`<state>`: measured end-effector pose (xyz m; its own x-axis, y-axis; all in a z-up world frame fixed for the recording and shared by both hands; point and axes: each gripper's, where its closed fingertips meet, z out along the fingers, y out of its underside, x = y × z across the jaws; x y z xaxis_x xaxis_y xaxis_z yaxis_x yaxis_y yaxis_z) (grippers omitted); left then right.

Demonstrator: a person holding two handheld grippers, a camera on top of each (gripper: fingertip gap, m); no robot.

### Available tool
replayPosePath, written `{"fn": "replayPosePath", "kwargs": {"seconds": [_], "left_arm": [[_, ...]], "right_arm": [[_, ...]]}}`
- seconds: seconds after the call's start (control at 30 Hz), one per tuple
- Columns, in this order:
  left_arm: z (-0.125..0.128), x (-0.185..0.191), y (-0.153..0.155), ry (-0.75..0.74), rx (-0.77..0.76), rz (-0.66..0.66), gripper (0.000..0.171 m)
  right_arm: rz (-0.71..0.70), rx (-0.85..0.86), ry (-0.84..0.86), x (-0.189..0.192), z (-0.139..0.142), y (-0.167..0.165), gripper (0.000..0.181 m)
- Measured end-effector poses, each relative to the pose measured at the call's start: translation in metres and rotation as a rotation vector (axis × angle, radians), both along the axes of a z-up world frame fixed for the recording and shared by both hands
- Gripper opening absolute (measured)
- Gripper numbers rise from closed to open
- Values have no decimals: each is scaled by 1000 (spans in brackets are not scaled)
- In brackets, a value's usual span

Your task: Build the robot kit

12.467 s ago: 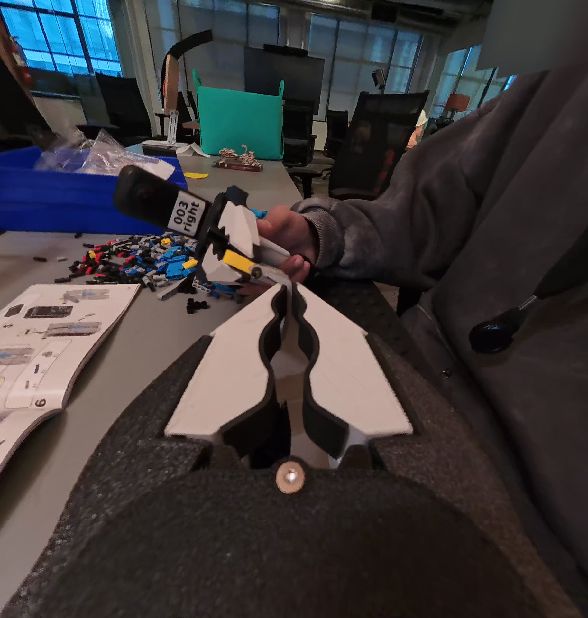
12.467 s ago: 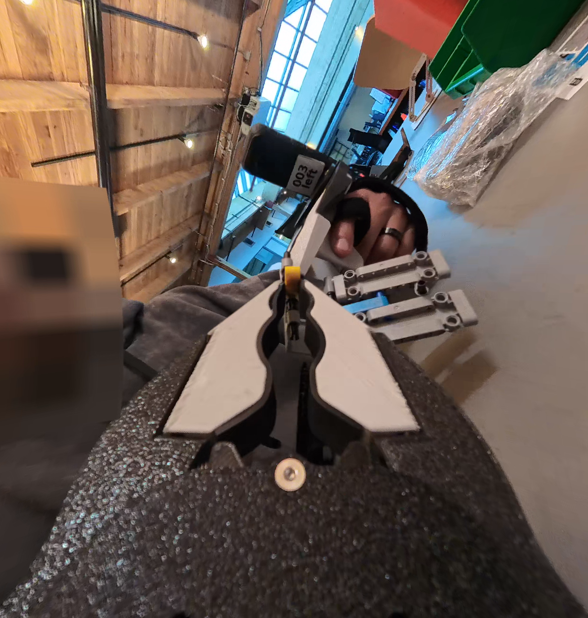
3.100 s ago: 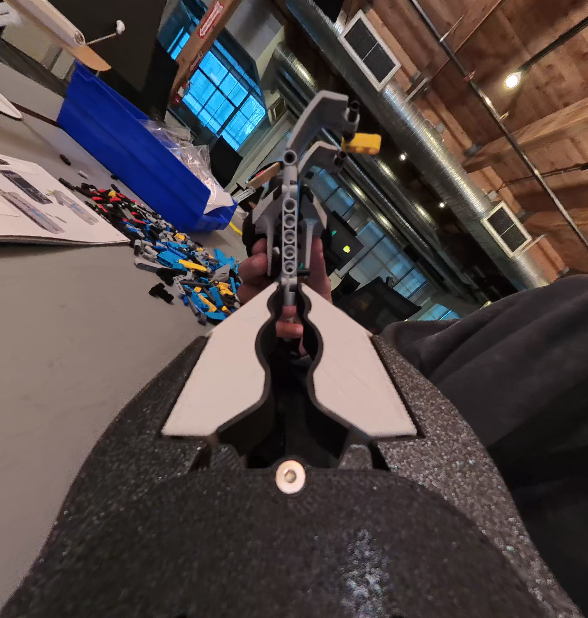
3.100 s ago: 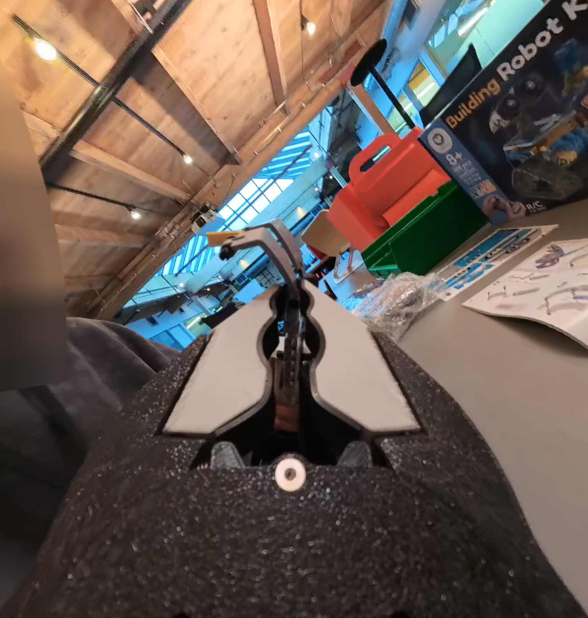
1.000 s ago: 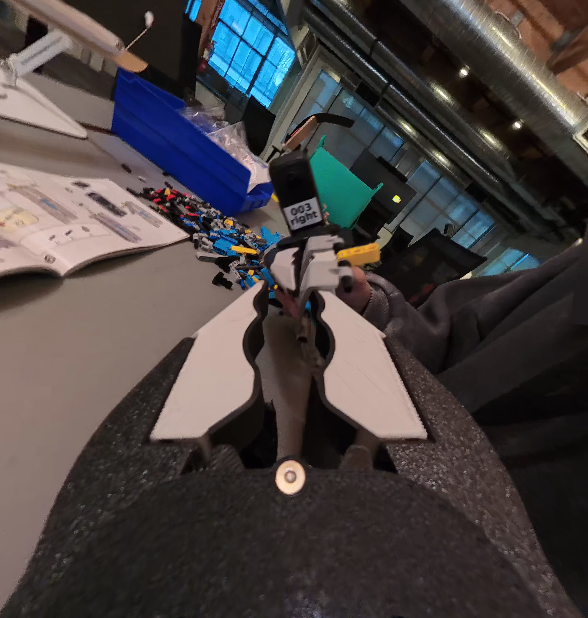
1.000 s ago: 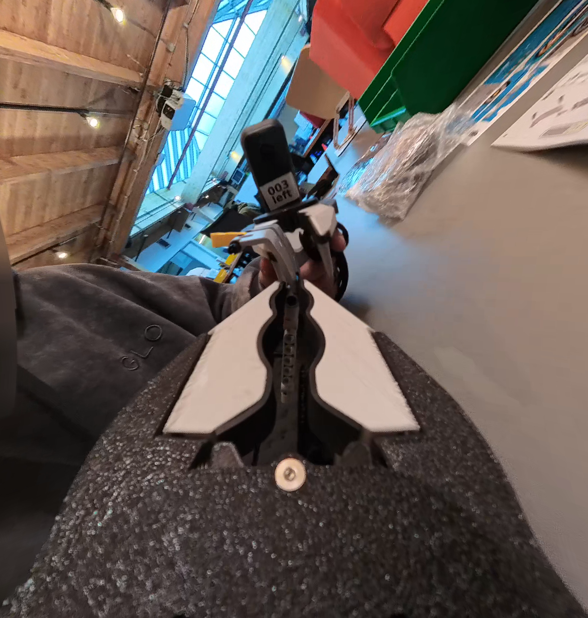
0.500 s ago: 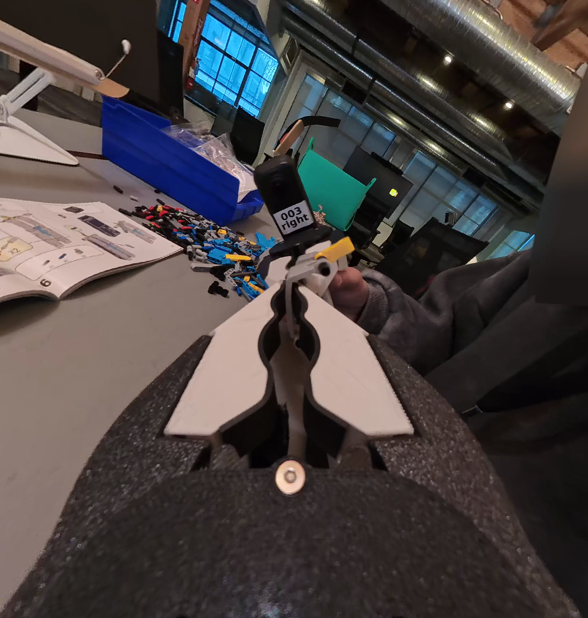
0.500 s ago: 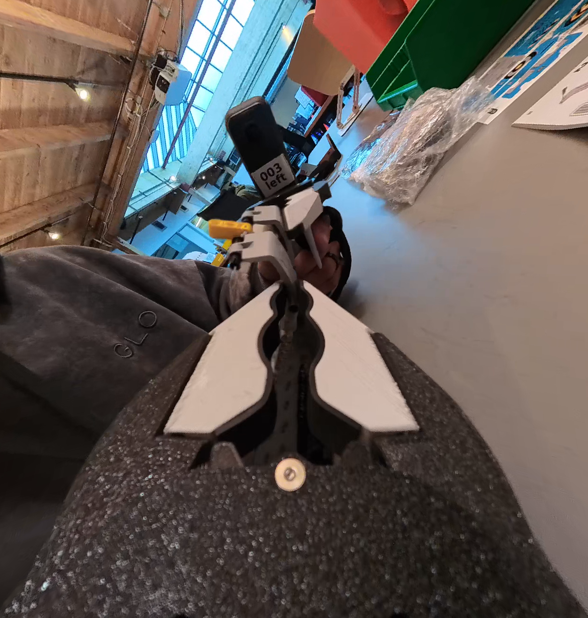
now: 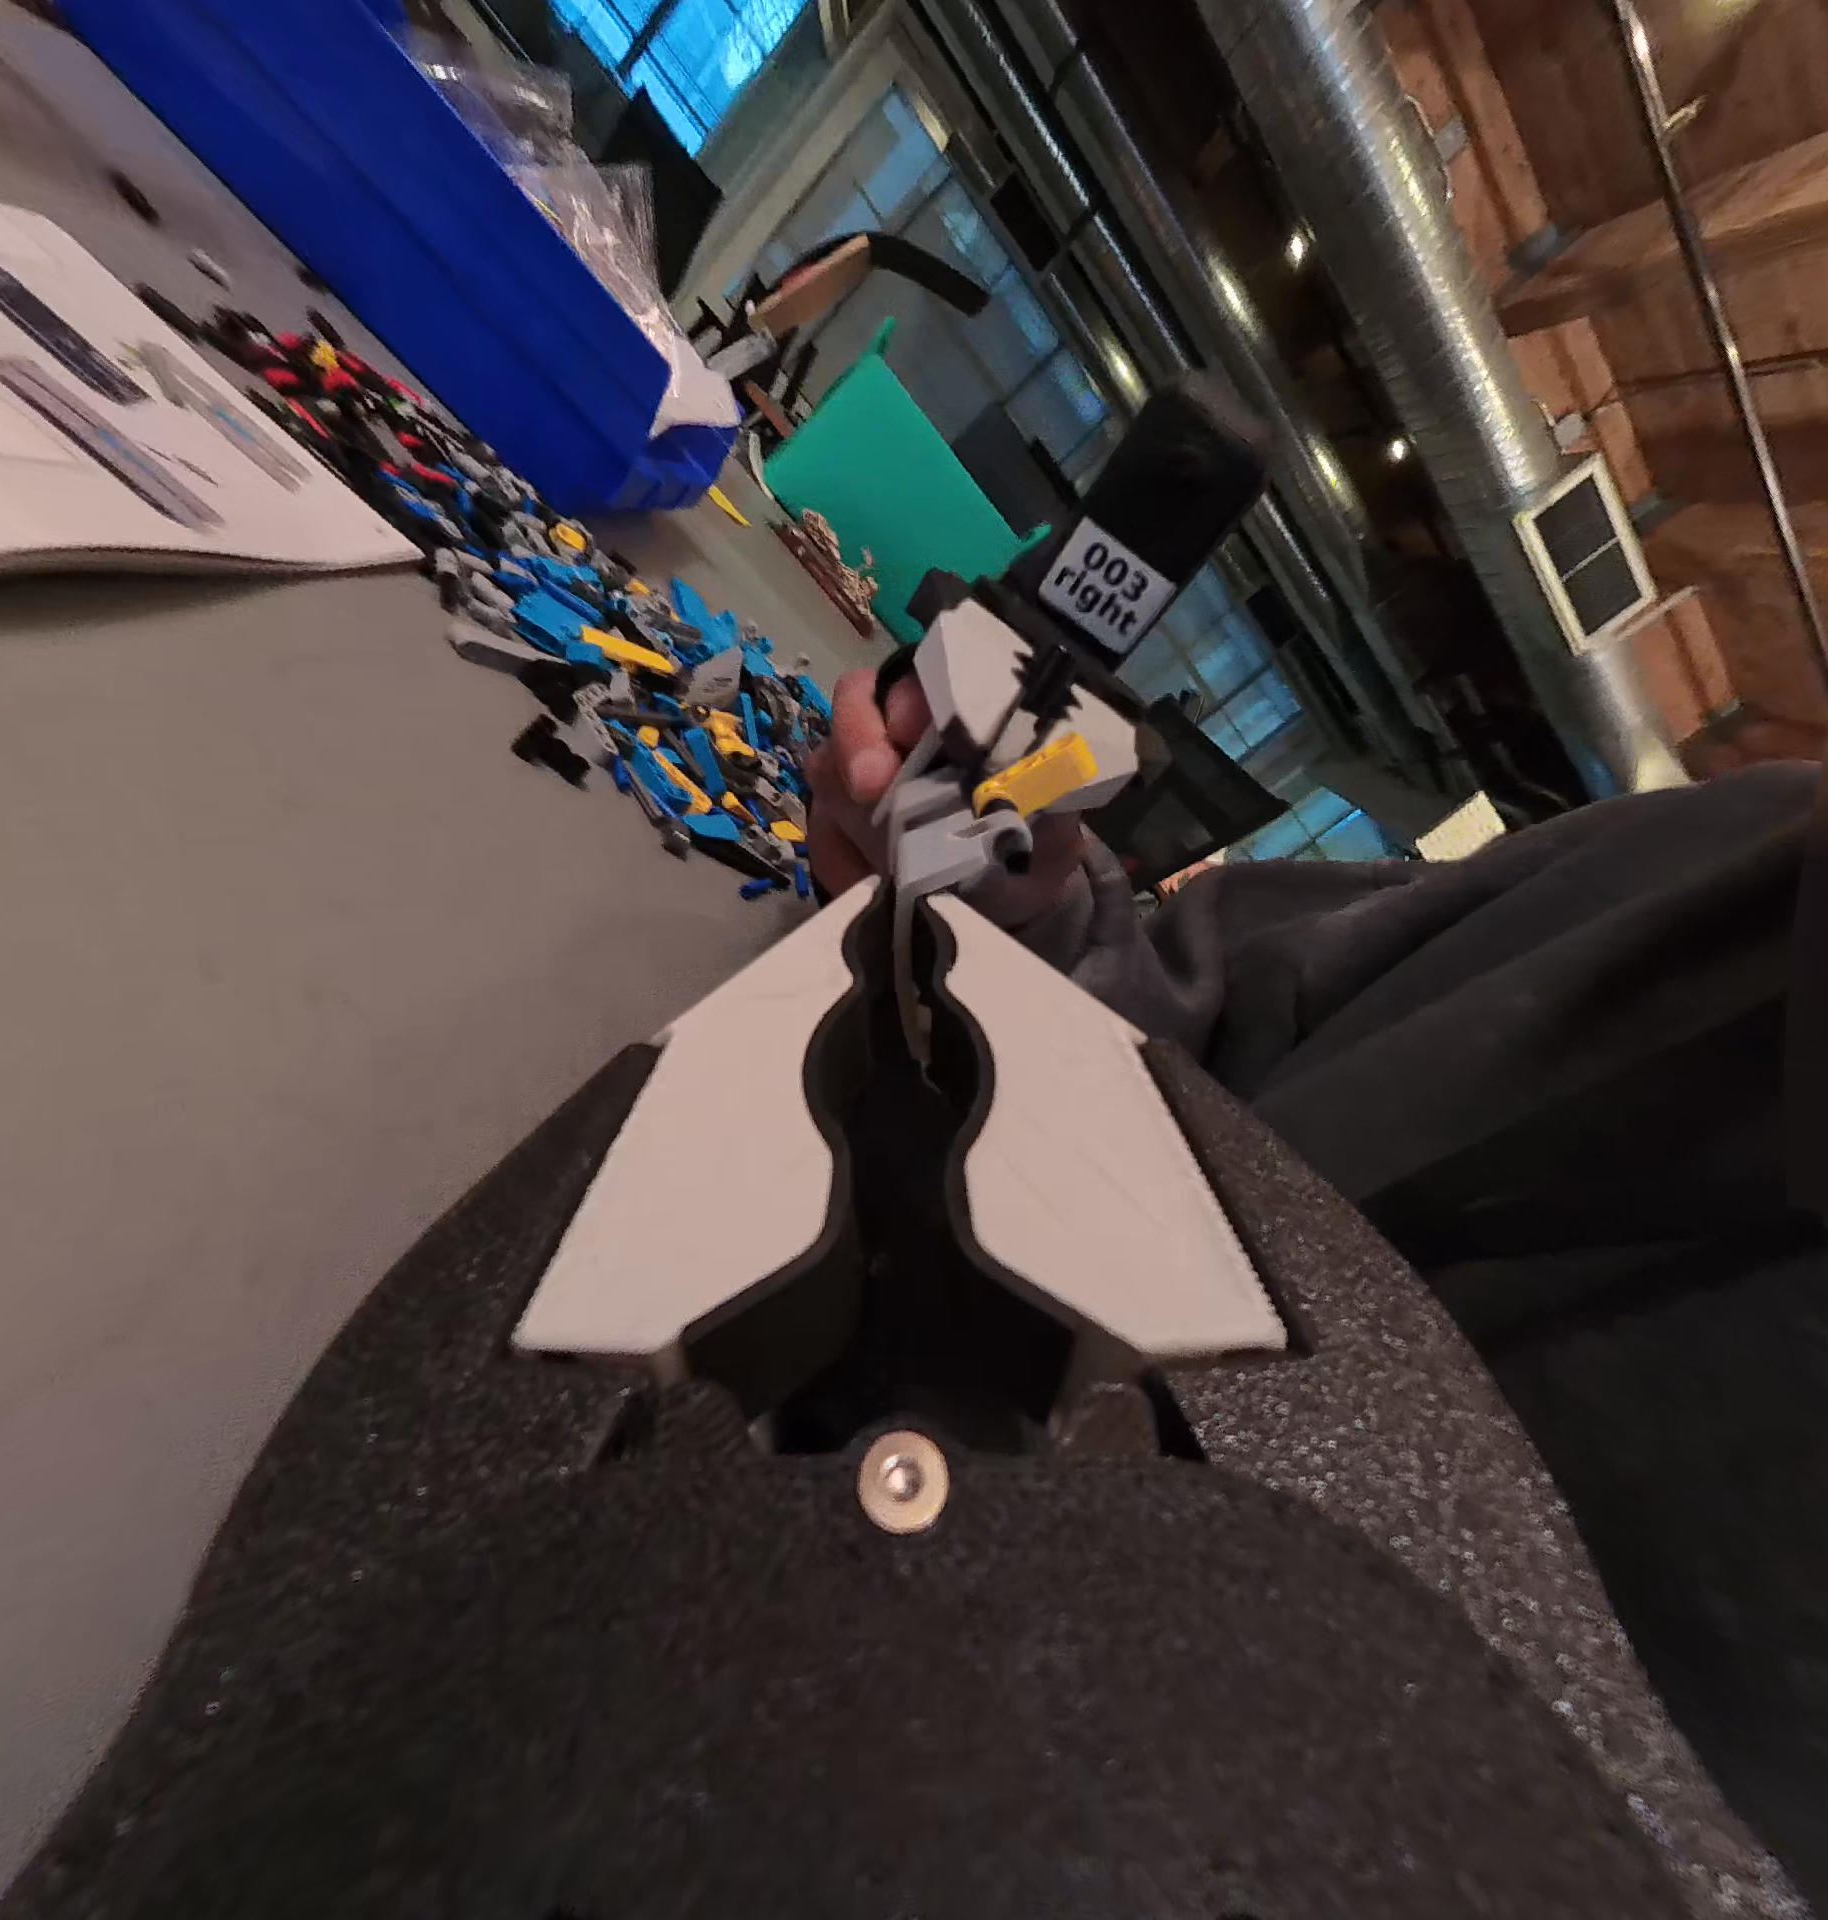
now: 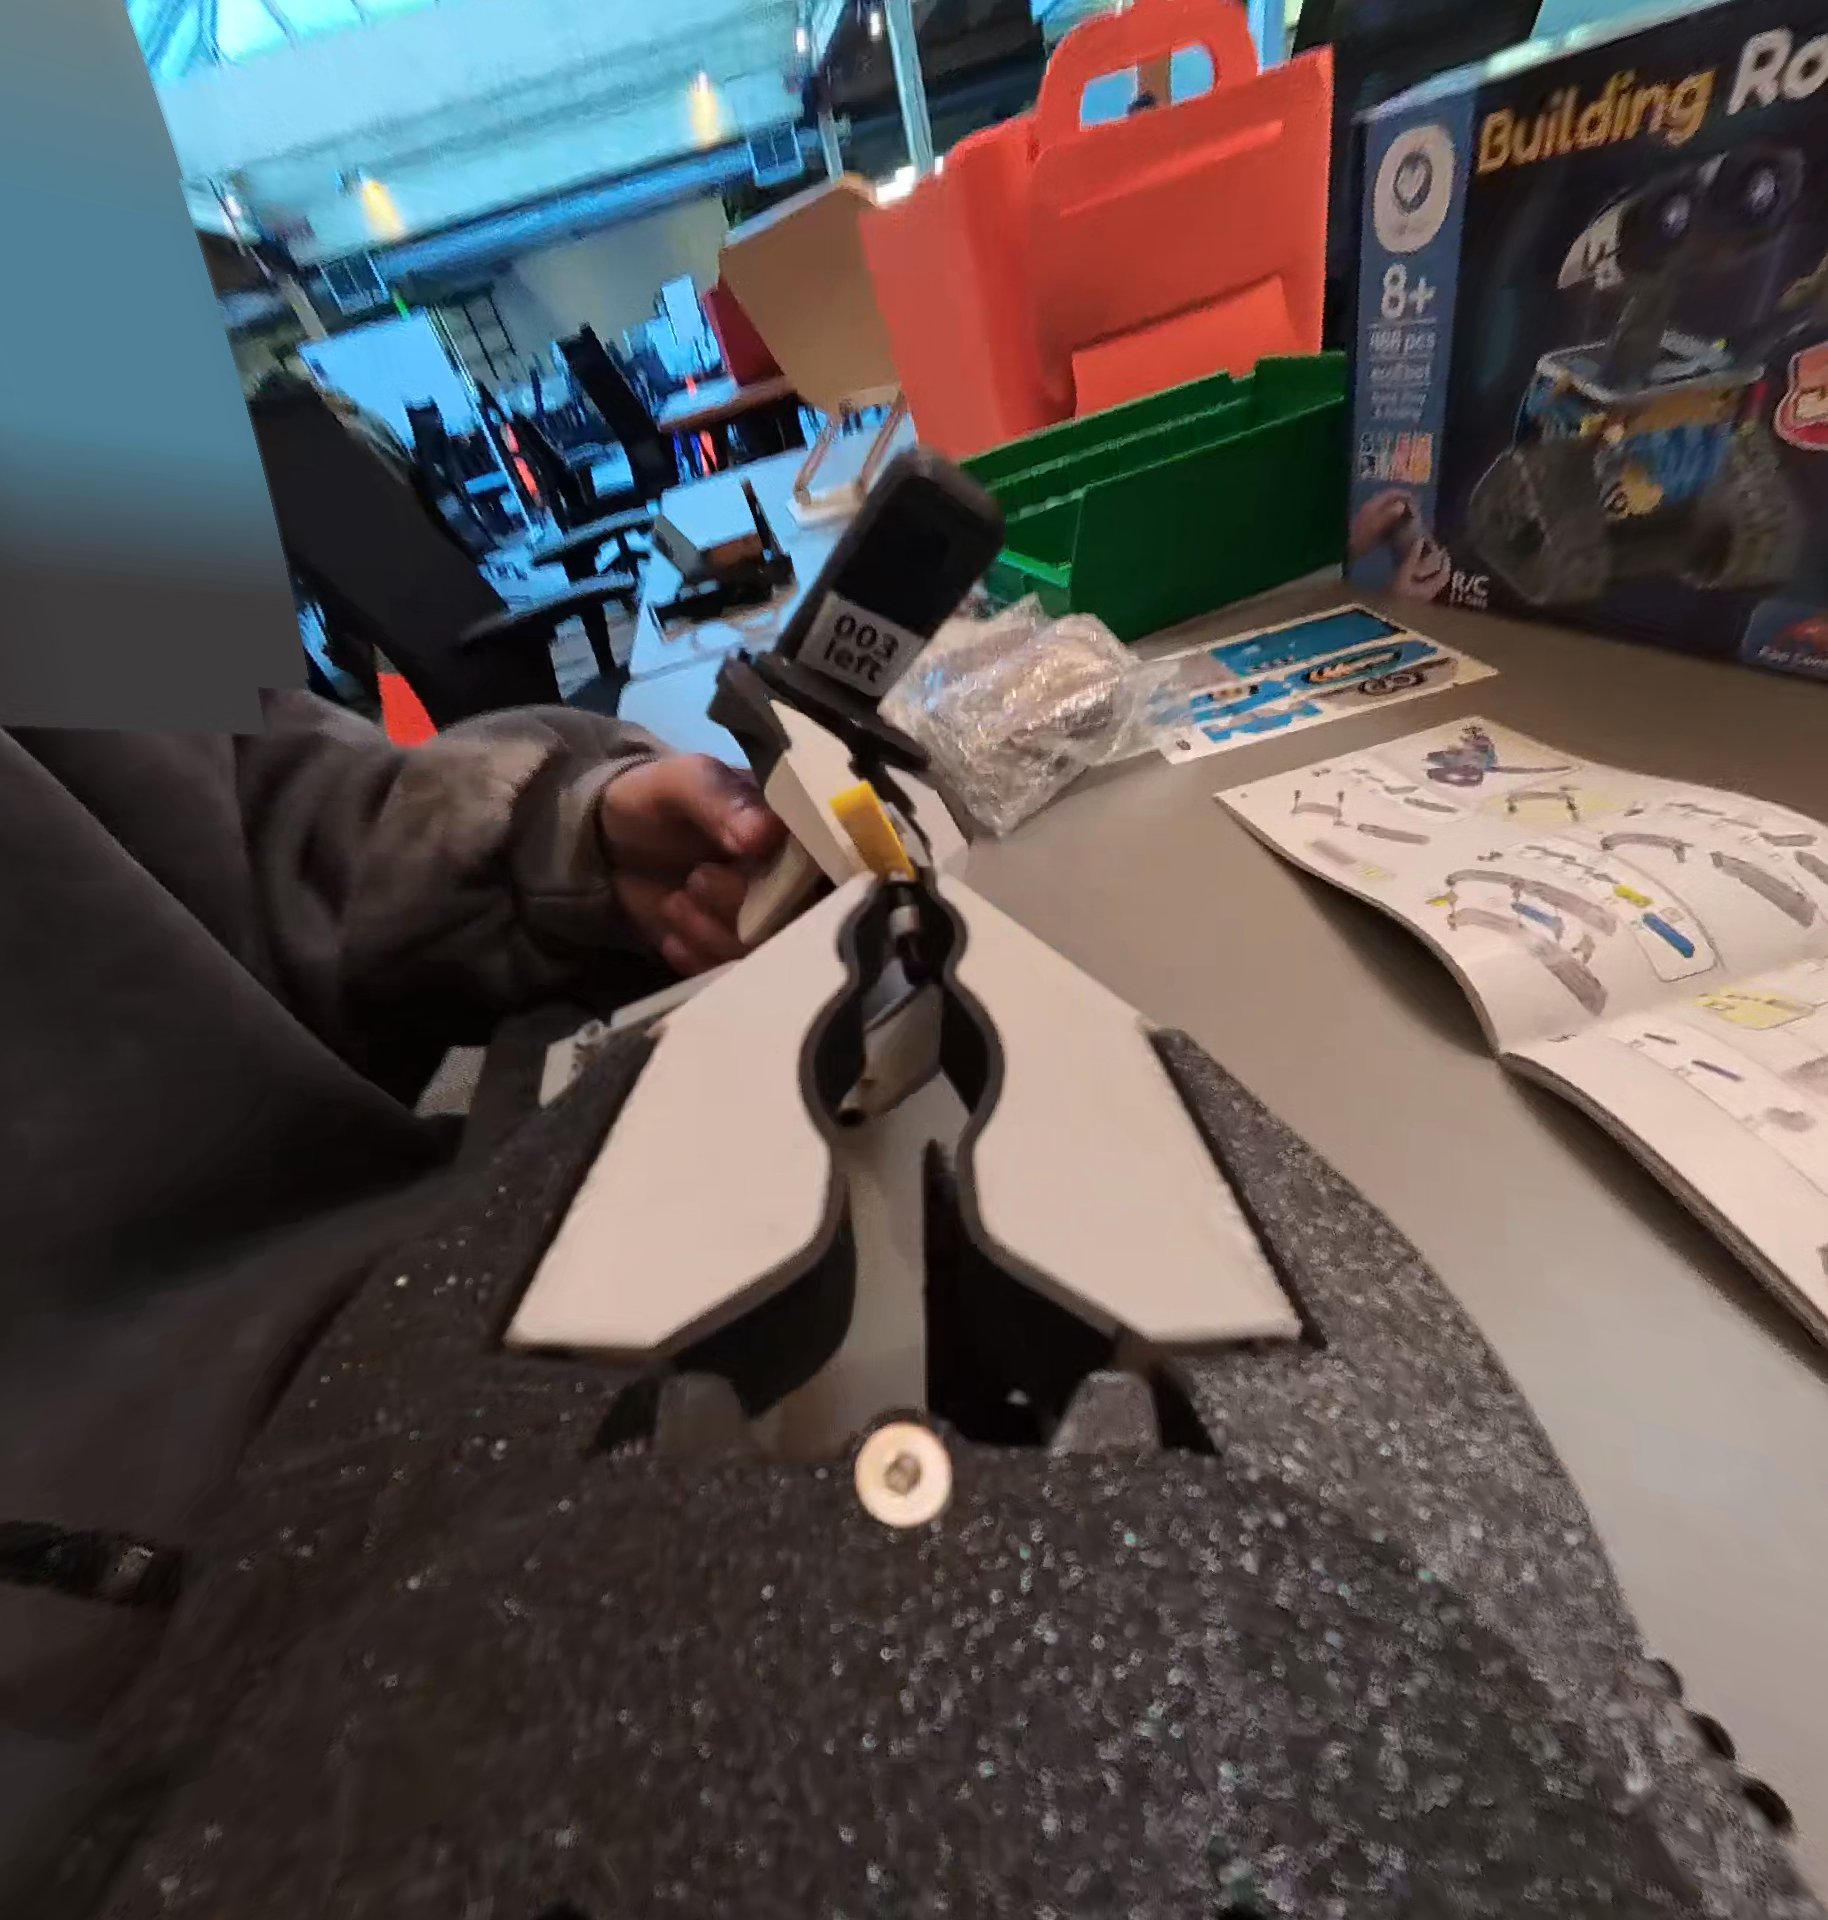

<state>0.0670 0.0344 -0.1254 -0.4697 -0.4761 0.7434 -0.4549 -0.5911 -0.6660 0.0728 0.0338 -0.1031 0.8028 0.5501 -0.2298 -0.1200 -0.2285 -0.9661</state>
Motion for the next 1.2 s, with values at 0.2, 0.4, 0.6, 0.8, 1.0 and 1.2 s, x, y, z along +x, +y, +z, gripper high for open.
{"fn": "replayPosePath", "kwargs": {"seconds": [0.2, 0.4, 0.6, 0.8, 1.0, 1.2], "left_arm": [[-2, 1, 3, 28, -57, -4, 1], [-3, 1, -2, 43, -89, -42, 1], [-4, 0, -5, 58, -100, -62, 1], [-10, 1, -7, 72, -26, -47, 0], [3, -1, -12, -74, 285, 53, 21], [20, -10, -2, -179, 308, 110, 27]], "right_arm": [[36, -11, -36, 1, -5, -5, 23], [18, -29, -90, 2, -12, -4, 7], [17, -27, -55, 0, -9, -3, 7], [55, -73, -27, -3, -15, -6, 7], [139, -101, 127, -6, -7, -10, 5], [141, -86, 175, -1, 0, -12, 5]]}}
